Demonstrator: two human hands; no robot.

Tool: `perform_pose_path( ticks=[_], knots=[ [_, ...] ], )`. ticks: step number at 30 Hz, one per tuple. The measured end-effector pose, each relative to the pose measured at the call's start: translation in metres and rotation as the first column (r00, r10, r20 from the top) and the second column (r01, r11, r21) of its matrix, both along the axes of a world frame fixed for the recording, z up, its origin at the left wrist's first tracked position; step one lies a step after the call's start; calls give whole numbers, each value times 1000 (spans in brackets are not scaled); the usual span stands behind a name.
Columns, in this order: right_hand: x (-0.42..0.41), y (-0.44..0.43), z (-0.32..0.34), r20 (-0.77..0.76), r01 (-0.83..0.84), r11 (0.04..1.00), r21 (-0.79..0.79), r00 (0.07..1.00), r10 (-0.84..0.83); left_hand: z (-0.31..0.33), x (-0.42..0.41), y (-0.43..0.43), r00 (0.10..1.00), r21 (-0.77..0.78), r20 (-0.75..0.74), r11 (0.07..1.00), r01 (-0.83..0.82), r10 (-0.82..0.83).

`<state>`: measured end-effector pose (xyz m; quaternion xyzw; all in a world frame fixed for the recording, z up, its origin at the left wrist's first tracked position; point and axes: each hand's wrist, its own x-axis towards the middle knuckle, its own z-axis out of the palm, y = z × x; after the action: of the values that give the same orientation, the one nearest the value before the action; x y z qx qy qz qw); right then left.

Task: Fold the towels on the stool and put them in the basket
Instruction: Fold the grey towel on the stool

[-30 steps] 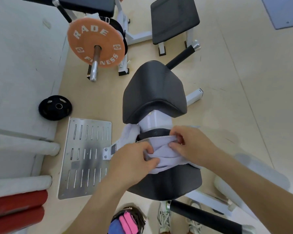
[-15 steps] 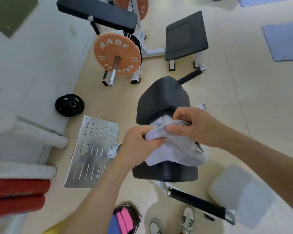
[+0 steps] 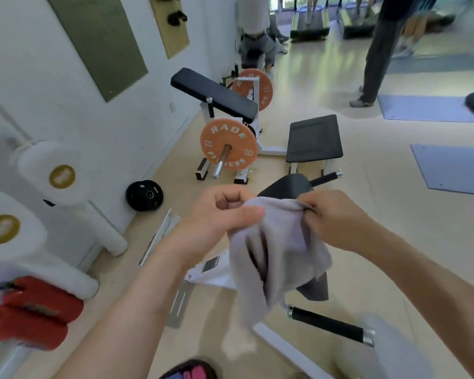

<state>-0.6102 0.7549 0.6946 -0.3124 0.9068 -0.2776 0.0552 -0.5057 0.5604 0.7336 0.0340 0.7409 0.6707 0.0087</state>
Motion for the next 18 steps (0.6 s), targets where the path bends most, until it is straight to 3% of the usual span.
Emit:
perform_pose_path(
  ticks=[4, 8, 12, 16, 18],
  knots=[
    [74, -48, 13, 28, 84, 977, -194, 996, -80, 35, 95, -45, 992, 10, -104, 998, -65, 65],
    [125, -101, 24, 363, 149, 915, -374, 932, -3, 59, 189, -100, 980, -206, -123, 962, -177, 154],
    [168, -176, 38, 559, 242, 844, -479, 825, 81, 48, 266, -159, 913, -558, -135, 732, -390, 384],
    [204, -252, 43, 466, 49, 878, -476, 861, 204, 7, 332, -226, 752, -643, -44, 557, -525, 657],
    [213, -283, 35, 271, -121, 905, -408, 930, 246, -12, 360, -252, 686, -679, 34, 520, -518, 727]
  ],
)
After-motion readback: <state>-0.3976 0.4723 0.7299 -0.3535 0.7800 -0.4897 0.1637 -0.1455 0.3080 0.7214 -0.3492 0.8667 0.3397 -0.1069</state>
